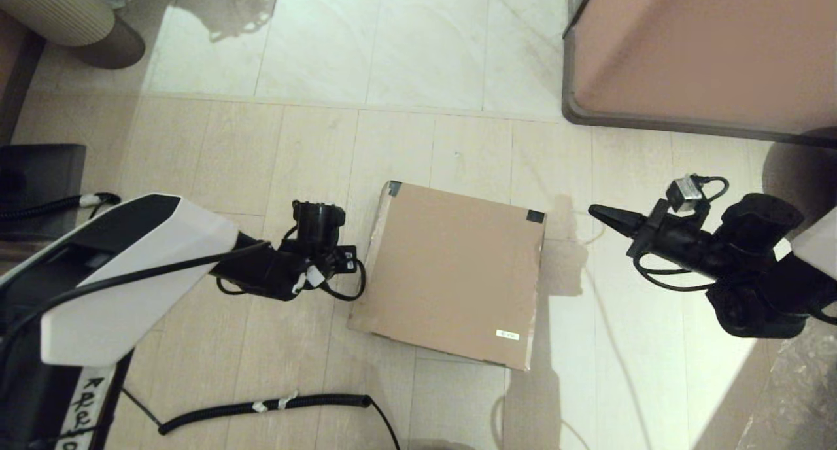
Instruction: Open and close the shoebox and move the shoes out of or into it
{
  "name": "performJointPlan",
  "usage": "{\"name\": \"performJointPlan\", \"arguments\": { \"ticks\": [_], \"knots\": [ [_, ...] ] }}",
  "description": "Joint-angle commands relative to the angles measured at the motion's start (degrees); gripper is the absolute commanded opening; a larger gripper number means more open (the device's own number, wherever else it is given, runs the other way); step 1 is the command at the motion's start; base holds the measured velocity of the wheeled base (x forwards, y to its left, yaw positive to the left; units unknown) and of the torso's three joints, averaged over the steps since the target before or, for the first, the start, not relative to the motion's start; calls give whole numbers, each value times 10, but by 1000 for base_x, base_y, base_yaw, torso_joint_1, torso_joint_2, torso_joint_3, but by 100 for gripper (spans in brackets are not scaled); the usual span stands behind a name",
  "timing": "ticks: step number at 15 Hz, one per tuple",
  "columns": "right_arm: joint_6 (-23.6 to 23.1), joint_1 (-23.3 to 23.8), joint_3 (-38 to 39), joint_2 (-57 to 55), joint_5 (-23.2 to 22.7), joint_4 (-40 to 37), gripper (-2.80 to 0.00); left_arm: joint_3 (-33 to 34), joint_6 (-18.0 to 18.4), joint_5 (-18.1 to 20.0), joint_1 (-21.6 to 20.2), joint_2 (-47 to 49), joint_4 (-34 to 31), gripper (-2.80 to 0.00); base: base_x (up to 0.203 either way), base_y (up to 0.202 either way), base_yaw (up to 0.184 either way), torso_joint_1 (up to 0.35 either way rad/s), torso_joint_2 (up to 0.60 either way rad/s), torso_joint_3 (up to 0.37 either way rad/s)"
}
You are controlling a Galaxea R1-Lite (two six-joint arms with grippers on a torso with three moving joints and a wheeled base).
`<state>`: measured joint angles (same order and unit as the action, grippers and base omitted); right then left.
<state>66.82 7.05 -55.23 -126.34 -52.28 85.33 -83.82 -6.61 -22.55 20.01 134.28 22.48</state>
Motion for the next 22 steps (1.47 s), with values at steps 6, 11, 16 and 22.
{"name": "performJointPlan", "arguments": {
  "ticks": [6,11,16,22],
  "knots": [
    [-360,-99,129,83,373,-219,-280,27,-15,-45,41,13,-15,-280,0,0,0,0,0,0],
    [-426,-126,195,111,405,-272,-280,29,-146,-49,98,4,-99,-280,0,0,0,0,0,0],
    [-474,-141,250,178,437,-276,-280,73,-157,-72,88,-63,-95,-280,0,0,0,0,0,0],
    [-540,-253,428,385,556,-278,-280,270,-167,-93,45,-303,-78,-280,0,0,0,0,0,0]
  ]
}}
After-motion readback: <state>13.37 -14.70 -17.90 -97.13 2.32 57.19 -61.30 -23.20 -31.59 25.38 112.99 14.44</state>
